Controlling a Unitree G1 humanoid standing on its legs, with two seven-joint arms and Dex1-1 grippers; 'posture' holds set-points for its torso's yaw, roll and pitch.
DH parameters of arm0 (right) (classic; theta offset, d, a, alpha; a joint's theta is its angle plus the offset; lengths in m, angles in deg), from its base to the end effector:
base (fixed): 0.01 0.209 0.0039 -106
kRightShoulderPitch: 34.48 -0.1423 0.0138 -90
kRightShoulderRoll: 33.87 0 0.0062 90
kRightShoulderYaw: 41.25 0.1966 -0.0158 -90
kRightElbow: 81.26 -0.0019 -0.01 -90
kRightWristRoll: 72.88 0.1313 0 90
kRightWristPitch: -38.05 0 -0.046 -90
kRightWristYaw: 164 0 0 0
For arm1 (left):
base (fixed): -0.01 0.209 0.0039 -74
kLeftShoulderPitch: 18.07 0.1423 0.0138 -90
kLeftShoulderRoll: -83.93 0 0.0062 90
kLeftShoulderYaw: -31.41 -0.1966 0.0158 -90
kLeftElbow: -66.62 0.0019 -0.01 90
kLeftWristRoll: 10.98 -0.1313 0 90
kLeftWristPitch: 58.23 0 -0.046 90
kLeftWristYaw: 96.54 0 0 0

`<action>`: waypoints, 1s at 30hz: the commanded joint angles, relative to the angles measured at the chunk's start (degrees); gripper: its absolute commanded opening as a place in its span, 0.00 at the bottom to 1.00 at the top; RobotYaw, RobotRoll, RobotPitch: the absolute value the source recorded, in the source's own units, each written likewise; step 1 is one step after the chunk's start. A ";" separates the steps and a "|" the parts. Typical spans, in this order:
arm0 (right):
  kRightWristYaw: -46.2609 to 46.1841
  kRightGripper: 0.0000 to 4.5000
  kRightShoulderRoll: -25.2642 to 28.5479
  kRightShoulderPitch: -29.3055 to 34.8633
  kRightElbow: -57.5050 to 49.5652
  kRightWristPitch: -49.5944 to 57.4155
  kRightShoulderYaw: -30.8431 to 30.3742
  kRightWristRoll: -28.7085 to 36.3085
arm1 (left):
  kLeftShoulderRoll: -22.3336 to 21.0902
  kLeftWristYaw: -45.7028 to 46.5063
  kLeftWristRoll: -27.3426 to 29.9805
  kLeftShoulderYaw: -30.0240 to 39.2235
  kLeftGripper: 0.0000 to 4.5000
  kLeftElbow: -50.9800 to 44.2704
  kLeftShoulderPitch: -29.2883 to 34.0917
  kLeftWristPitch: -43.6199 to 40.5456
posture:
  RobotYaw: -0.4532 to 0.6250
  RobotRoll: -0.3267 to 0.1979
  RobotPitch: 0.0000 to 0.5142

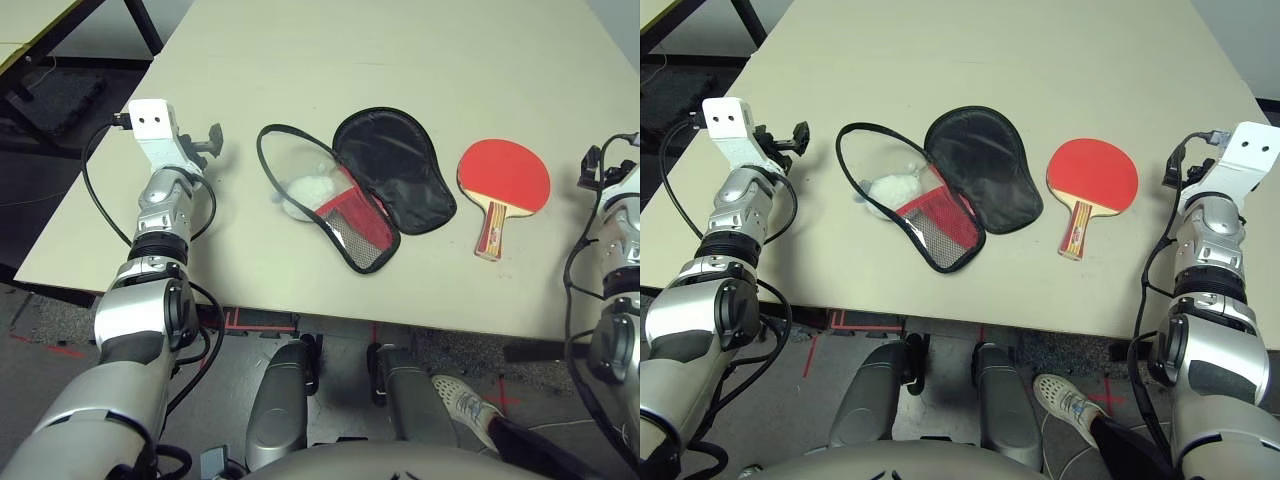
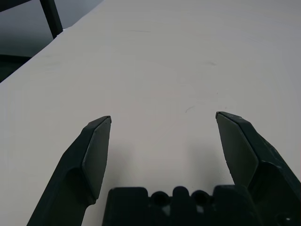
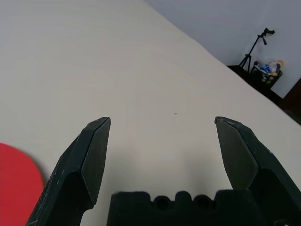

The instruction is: Store the ping-pong paddle in its case and zip it.

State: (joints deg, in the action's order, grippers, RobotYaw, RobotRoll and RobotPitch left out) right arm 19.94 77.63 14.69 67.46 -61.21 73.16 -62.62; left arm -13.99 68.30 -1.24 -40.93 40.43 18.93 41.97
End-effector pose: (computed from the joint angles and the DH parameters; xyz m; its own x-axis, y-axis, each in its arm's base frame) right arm 0.2842 -0.3563 0.1242 0.8664 -0.4936 0.0758 0.4975 0.8663 -0.0451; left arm 0.3445 0.2602 0.1295 0.9953 0.0510 0.0822 -0.0474 0.9978 -0.0456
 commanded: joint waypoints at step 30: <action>-7.63 0.99 -13.81 5.44 -78.90 101.35 -1.73 10.41 | 0.68 -40.61 -1.60 -13.48 1.00 -5.14 -16.37 -12.45 | 0.35 0.62 0.34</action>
State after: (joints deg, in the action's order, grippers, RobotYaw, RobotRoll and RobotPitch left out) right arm 13.76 65.09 18.74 -7.69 36.12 70.70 -51.20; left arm -14.37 30.10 -2.37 -52.93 37.00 0.94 30.40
